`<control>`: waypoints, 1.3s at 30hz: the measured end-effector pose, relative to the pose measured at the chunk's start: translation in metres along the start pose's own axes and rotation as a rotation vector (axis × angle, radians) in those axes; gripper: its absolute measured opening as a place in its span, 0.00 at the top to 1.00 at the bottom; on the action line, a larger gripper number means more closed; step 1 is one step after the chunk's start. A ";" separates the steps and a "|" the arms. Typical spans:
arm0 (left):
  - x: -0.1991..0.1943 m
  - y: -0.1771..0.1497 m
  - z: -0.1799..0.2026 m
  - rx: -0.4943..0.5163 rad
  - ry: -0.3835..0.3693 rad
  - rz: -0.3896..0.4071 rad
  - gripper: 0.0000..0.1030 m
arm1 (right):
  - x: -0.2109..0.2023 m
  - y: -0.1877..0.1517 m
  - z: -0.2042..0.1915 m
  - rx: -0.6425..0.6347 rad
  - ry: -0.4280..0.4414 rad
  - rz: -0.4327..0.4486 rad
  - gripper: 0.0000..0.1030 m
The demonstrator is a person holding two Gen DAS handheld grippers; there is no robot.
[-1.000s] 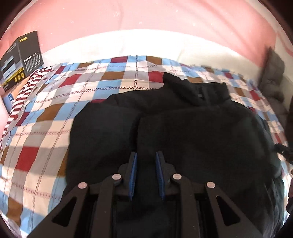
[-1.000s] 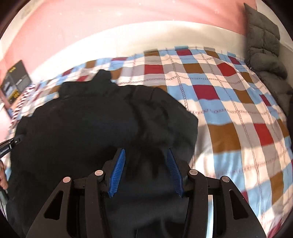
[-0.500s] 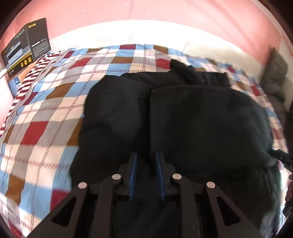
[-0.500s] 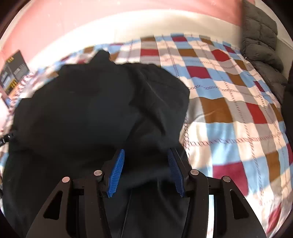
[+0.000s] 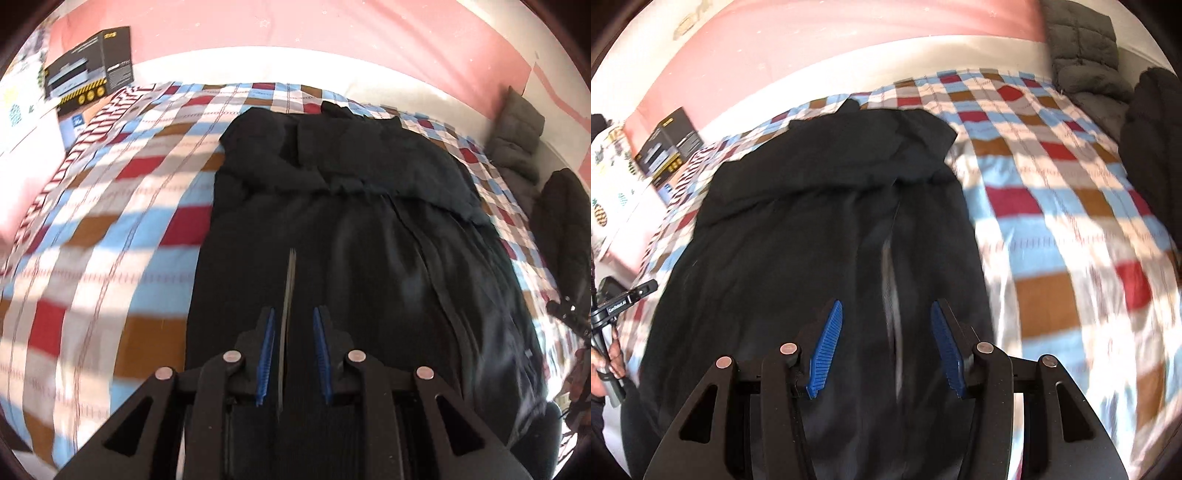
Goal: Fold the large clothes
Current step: 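Move both open tools down to the jacket hem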
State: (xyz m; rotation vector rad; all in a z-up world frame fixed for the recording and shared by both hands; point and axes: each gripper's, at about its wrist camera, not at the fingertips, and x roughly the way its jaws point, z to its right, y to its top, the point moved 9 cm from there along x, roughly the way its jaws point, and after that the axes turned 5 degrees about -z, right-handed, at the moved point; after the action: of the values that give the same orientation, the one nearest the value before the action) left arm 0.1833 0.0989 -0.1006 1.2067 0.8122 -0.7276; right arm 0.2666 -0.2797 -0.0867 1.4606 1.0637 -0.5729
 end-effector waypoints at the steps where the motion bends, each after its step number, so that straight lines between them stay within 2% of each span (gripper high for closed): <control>1: -0.006 -0.009 -0.001 -0.003 0.001 -0.003 0.78 | -0.005 -0.010 -0.003 -0.002 0.009 -0.007 0.45; 3: -0.018 -0.024 -0.002 -0.007 0.007 -0.005 0.78 | -0.011 -0.027 -0.011 -0.015 0.024 -0.024 0.38; 7: -0.036 -0.047 -0.005 -0.023 0.004 -0.009 0.78 | -0.023 -0.052 -0.023 -0.024 0.037 -0.033 0.38; 12: -0.048 -0.068 -0.012 -0.042 0.015 -0.013 0.63 | -0.035 -0.072 -0.035 -0.032 0.042 -0.020 0.38; 15: -0.051 -0.079 -0.020 -0.047 0.033 -0.021 0.61 | -0.038 -0.082 -0.035 -0.035 0.035 -0.024 0.38; 20: -0.052 -0.090 -0.038 -0.075 0.053 -0.028 0.54 | -0.040 -0.093 -0.015 0.013 0.011 -0.034 0.36; 22: -0.048 -0.096 -0.044 -0.087 0.055 -0.040 0.54 | -0.039 -0.096 -0.004 0.039 0.006 -0.043 0.29; 24: -0.042 -0.100 -0.049 -0.104 0.046 -0.059 0.53 | -0.037 -0.100 0.008 0.061 0.003 -0.055 0.27; 31: -0.020 -0.118 -0.050 -0.120 0.012 -0.123 0.53 | -0.029 -0.103 0.044 0.128 -0.030 -0.066 0.27; 34: -0.012 -0.125 -0.048 -0.113 0.020 -0.142 0.53 | -0.022 -0.106 0.056 0.163 -0.027 -0.078 0.27; 39: -0.006 -0.129 -0.052 -0.148 -0.005 -0.159 0.52 | -0.002 -0.118 0.060 0.259 0.077 -0.163 0.27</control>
State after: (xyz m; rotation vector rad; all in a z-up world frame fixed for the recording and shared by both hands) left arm 0.0649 0.1231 -0.1689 1.0148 0.9493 -0.7853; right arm 0.1782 -0.3490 -0.1568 1.6398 1.2110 -0.8003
